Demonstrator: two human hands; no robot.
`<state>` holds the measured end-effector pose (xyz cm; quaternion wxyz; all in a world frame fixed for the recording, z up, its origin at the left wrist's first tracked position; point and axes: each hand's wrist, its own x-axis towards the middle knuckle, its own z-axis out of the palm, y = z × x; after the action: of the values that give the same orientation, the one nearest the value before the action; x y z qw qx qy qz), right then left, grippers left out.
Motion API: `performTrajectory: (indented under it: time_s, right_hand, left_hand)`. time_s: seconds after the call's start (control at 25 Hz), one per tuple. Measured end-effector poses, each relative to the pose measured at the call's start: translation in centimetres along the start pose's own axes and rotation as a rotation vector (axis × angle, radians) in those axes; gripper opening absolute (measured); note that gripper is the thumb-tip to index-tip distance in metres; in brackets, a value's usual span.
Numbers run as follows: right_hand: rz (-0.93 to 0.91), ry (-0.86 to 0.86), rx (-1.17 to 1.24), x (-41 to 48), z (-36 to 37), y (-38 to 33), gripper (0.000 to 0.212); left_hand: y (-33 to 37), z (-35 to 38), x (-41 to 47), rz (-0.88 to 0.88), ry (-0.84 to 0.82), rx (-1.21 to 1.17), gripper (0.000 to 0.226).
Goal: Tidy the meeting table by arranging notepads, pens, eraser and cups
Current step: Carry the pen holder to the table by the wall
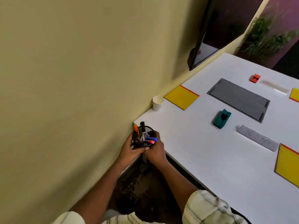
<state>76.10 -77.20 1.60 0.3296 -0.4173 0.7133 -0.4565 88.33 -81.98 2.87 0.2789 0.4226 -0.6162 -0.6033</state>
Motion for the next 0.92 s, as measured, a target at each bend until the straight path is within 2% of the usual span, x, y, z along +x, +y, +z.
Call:
performTrajectory:
  time_s: [0.16,0.44,0.6,0.68,0.76,0.92]
  right_hand:
    - [0.043,0.139,0.043,3.5,-2.1,1.0,0.071]
    - [0.091,0.403,0.055,10.0,-6.8,0.0,0.087]
    - [0.119,0.558,0.104,13.1,-8.7,-0.1,0.088]
    - [0.158,0.626,0.121,14.5,-9.8,0.3,0.086]
    - [0.205,0.693,0.15,16.0,-11.2,1.2,0.084]
    - [0.227,0.772,0.188,19.9,-15.1,3.1,0.082]
  left_hand:
    - [0.6,2.0,5.7,0.001,-0.14,-0.004,0.072]
    - [3.4,5.3,16.4,0.061,-0.4,0.085,0.075]
    - [5.4,7.1,21.0,0.085,-0.532,0.14,0.078]
    - [5.7,8.0,22.9,0.086,-0.581,0.198,0.086]
    - [5.7,8.9,24.5,0.055,-0.591,0.333,0.092]
    - [6.7,11.5,28.6,0.035,-0.485,0.435,0.066]
